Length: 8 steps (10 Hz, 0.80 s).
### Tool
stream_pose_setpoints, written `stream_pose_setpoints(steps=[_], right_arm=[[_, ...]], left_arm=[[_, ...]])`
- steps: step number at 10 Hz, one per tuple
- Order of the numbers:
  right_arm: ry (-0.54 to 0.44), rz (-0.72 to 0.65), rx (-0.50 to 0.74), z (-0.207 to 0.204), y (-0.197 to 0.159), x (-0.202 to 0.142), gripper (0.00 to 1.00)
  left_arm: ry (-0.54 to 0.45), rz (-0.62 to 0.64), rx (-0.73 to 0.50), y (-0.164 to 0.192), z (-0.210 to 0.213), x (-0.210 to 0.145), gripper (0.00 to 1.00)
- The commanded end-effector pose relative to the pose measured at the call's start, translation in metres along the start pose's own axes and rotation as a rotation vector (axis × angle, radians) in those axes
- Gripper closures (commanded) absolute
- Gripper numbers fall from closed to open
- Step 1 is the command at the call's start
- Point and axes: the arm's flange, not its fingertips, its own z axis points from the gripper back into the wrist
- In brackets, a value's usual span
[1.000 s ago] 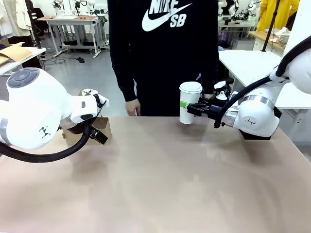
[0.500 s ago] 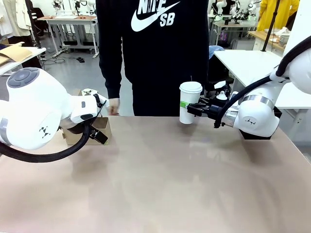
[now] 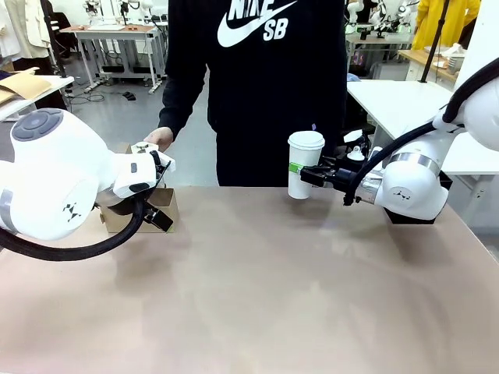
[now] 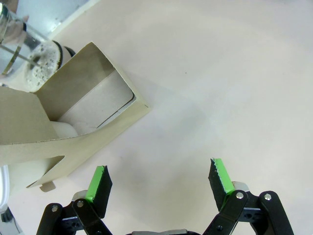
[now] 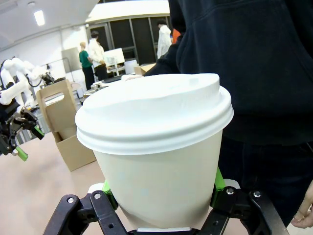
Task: Pour a drink into a cup and package it in a carrier.
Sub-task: When a person places the Paper Cup Lid on the 600 ml Paper Cup , lift the 600 ml Paper Cup.
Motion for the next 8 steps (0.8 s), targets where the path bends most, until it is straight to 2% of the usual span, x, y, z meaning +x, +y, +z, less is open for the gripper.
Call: stream_pose_setpoints(steps=[1,2,5,8], right_arm=[[-0.012,-0.001,-0.004,-0.004,0.001,0.005,0.20],[0.000,0.000,0.000,0.000,0.000,0.000,0.20],[0.004,-0.003,0.016,0.010,0.027,0.080,0.20],[0.018,0.006,0.073,0.020,0.084,0.170,0.20]], left_arm=[[-0.001,0.001,-0.001,0.000,0.000,0.000,0.00],[-0.001,0.001,-0.001,0.000,0.000,0.000,0.00],[-0.001,0.001,-0.001,0.000,0.000,0.000,0.00],[-0.001,0.001,-0.001,0.000,0.000,0.000,0.00]])
